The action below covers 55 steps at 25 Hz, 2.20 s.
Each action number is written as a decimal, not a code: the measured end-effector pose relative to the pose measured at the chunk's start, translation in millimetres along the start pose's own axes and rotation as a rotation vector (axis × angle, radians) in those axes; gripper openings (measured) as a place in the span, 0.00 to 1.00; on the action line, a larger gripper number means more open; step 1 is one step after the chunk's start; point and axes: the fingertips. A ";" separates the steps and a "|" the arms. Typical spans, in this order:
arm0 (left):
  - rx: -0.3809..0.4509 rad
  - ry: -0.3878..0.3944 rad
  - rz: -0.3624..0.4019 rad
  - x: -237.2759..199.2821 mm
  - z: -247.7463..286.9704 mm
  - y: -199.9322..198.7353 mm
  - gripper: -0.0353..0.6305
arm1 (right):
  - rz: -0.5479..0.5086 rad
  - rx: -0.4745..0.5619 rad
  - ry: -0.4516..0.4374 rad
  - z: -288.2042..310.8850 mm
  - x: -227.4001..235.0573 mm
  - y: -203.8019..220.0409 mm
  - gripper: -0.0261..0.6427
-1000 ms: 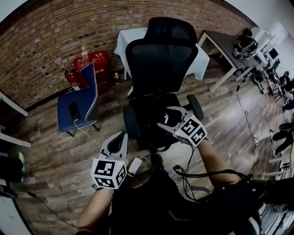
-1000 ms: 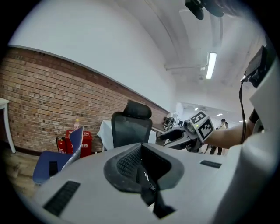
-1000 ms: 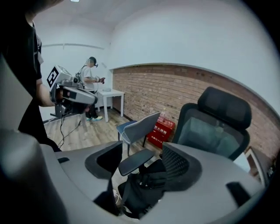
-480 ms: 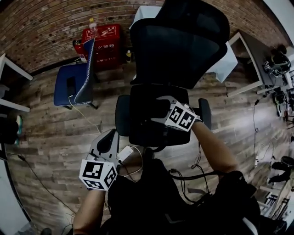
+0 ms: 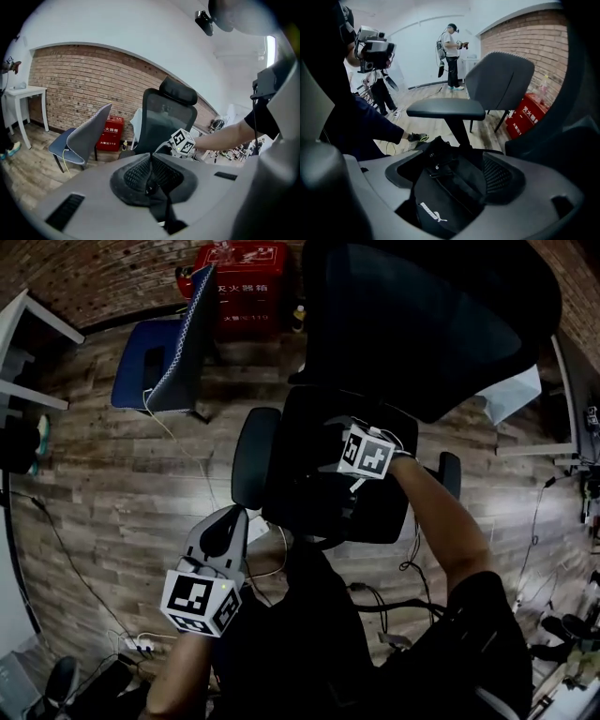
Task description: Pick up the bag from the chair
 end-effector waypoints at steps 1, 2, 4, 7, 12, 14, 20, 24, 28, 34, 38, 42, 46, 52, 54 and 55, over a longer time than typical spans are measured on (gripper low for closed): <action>0.003 -0.009 -0.008 -2.1 2.9 4.1 0.07 | -0.013 -0.018 -0.015 10.9 3.7 8.1 0.62; 0.006 -0.019 -0.015 -4.4 5.4 7.8 0.07 | -0.027 -0.038 -0.028 21.6 7.2 16.2 0.63; 0.006 -0.034 -0.033 -10.7 10.8 15.3 0.07 | -0.060 -0.076 -0.050 42.7 16.2 30.5 0.64; 0.000 -0.041 -0.064 -19.1 21.5 29.1 0.07 | -0.120 -0.144 -0.088 73.0 33.3 50.3 0.64; 0.008 -0.055 -0.101 -23.2 23.2 41.9 0.07 | -0.157 -0.211 -0.179 114.2 45.0 72.9 0.64; 0.032 -0.073 -0.113 -28.6 27.2 41.9 0.07 | -0.167 -0.217 -0.197 128.3 48.4 75.5 0.64; 0.024 -0.092 -0.143 -39.0 39.3 58.8 0.07 | -0.299 -0.285 -0.244 157.5 53.7 82.4 0.64; 0.023 -0.086 -0.143 -36.9 42.8 65.6 0.07 | -0.252 -0.311 -0.308 168.0 54.1 87.4 0.64; -0.003 -0.078 -0.141 -32.2 43.2 72.9 0.07 | -0.256 -0.342 -0.359 163.8 51.0 91.5 0.63; -0.021 -0.060 -0.160 -23.0 48.8 79.8 0.07 | -0.232 -0.449 -0.447 159.6 45.2 106.4 0.50; -0.036 -0.047 -0.171 -16.9 48.2 87.7 0.07 | -0.192 -0.554 -0.480 158.7 44.4 119.7 0.31; -0.046 -0.044 -0.183 -17.4 42.2 90.7 0.07 | -0.100 -0.510 -0.480 154.1 36.8 119.3 0.16; -0.042 -0.050 -0.169 -22.3 39.2 88.0 0.07 | -0.065 -0.491 -0.461 141.3 33.5 119.3 0.13; -0.044 -0.022 -0.126 -18.1 30.9 74.7 0.07 | -0.053 -0.468 -0.423 110.8 20.7 106.5 0.13; -0.048 -0.012 -0.103 -14.9 27.3 70.2 0.07 | -0.045 -0.463 -0.404 100.0 15.9 104.7 0.12; -0.044 -0.007 -0.096 -13.3 25.5 66.9 0.07 | -0.039 -0.461 -0.394 95.1 13.8 103.7 0.12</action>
Point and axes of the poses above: the fingertips, and each gripper's own axes: z forward along the fingers, x to its right, y out of its underside, and after that the axes turned 6 degrees about y, right-handed
